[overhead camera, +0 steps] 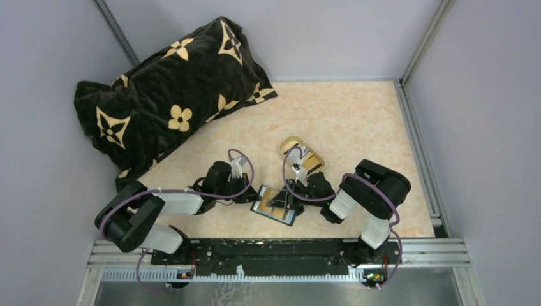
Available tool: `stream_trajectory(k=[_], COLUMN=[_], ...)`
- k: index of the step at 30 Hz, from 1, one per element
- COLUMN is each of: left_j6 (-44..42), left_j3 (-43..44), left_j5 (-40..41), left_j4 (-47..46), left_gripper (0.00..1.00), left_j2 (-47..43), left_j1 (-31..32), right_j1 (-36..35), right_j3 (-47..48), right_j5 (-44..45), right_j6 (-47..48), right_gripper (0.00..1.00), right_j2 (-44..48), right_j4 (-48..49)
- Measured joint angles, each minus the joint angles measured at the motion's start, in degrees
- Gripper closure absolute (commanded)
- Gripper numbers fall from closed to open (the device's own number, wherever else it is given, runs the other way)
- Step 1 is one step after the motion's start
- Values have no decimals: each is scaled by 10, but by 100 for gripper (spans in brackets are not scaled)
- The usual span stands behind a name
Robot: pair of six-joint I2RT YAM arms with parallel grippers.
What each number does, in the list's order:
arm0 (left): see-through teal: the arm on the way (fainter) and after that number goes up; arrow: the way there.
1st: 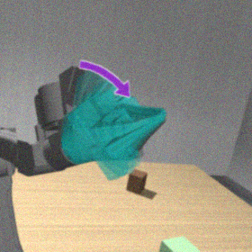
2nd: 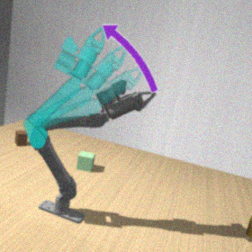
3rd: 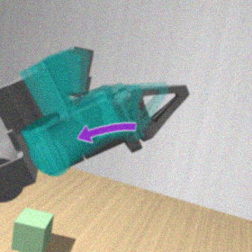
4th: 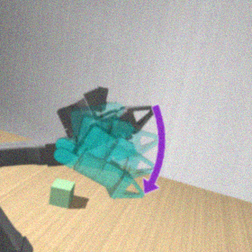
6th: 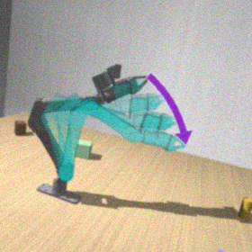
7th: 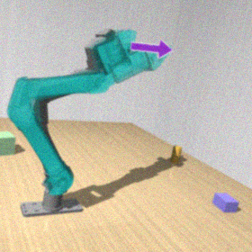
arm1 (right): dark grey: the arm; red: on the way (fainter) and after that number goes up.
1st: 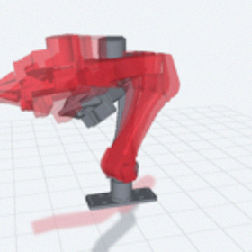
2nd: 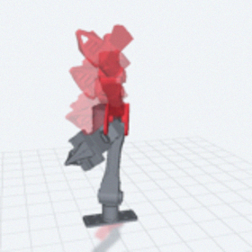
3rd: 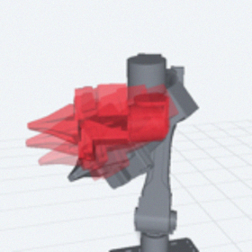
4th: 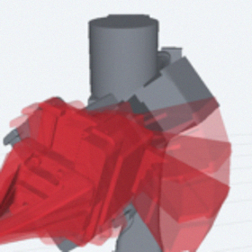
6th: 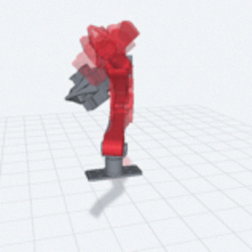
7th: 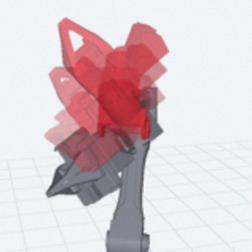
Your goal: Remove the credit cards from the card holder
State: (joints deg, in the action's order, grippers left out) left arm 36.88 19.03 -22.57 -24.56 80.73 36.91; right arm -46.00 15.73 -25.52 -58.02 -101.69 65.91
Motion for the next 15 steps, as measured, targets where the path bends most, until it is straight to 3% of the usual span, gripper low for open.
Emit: stream_trajectory(k=[12,15], left_j6=[10,10], left_j3=[0,0], left_j5=[-9,-9], left_j4=[-35,-35], left_gripper=[100,100], left_j2=[24,25], left_j1=[0,0], right_j1=[13,16], right_j3=[-30,-30], right_j5=[10,12], right_j6=[29,37], right_gripper=[79,88], right_j2=[96,109], right_j4=[-72,-92])
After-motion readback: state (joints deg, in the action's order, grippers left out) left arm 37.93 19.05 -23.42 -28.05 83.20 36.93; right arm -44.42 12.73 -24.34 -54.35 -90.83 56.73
